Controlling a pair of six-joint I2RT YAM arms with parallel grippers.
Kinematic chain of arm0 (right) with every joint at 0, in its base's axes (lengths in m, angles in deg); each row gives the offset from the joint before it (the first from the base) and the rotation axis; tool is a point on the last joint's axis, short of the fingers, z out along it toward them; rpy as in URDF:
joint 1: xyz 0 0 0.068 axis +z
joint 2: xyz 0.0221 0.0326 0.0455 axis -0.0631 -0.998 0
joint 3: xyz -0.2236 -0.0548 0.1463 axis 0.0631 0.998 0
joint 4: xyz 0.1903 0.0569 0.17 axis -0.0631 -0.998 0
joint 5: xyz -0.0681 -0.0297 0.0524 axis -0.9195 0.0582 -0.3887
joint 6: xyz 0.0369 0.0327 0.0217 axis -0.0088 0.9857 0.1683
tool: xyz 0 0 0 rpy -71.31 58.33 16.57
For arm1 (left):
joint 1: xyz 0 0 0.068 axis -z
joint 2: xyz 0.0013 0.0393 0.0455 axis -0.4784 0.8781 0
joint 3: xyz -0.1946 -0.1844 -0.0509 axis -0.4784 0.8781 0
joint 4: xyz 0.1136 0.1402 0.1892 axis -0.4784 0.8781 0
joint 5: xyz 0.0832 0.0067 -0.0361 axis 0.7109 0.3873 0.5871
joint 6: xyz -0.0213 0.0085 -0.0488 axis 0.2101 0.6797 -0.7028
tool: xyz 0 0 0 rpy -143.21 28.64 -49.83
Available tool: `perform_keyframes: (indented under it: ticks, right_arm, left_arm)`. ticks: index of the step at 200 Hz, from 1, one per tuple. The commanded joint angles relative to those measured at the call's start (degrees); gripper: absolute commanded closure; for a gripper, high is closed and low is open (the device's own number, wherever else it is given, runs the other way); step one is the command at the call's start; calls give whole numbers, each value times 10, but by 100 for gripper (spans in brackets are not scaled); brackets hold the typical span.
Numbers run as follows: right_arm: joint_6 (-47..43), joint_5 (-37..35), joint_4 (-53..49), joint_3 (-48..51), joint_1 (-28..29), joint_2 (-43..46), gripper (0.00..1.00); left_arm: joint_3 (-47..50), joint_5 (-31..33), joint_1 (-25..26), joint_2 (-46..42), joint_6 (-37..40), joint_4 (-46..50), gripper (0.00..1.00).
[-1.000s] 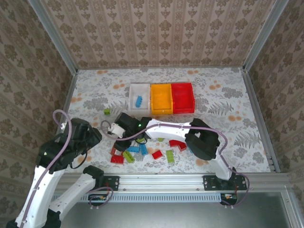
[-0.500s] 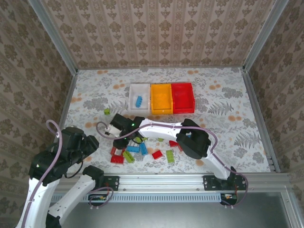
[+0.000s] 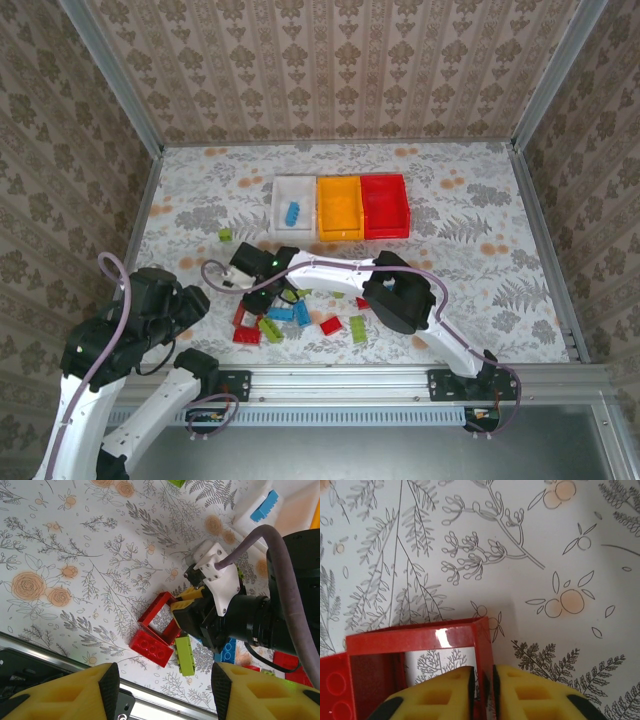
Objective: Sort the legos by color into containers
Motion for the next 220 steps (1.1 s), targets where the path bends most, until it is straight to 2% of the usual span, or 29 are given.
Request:
perform_keyframes:
  ticks: [1, 52, 119, 165, 200, 220]
  right_arm:
    - [2, -9, -21, -19, 3, -17, 84]
    - [8, -48, -17, -35, 1, -15, 100]
    - [59, -157, -7, -39, -35, 38, 100]
    - [139, -256, 16, 73, -107, 172, 100]
    - [221, -329, 2, 146, -176, 248, 100]
    - [264, -336, -12, 158, -214, 256, 100]
  left_arm:
    - [5, -9, -4, -6, 1, 2, 46]
    - [8, -11, -4, -2, 6, -6, 46]
    - [16, -44, -3, 26, 36, -73, 47]
    - [23, -138, 5, 90, 90, -226, 47]
    - [1, -135, 47, 179, 128, -309, 46]
    - [-16, -128, 78, 231, 147, -348, 47]
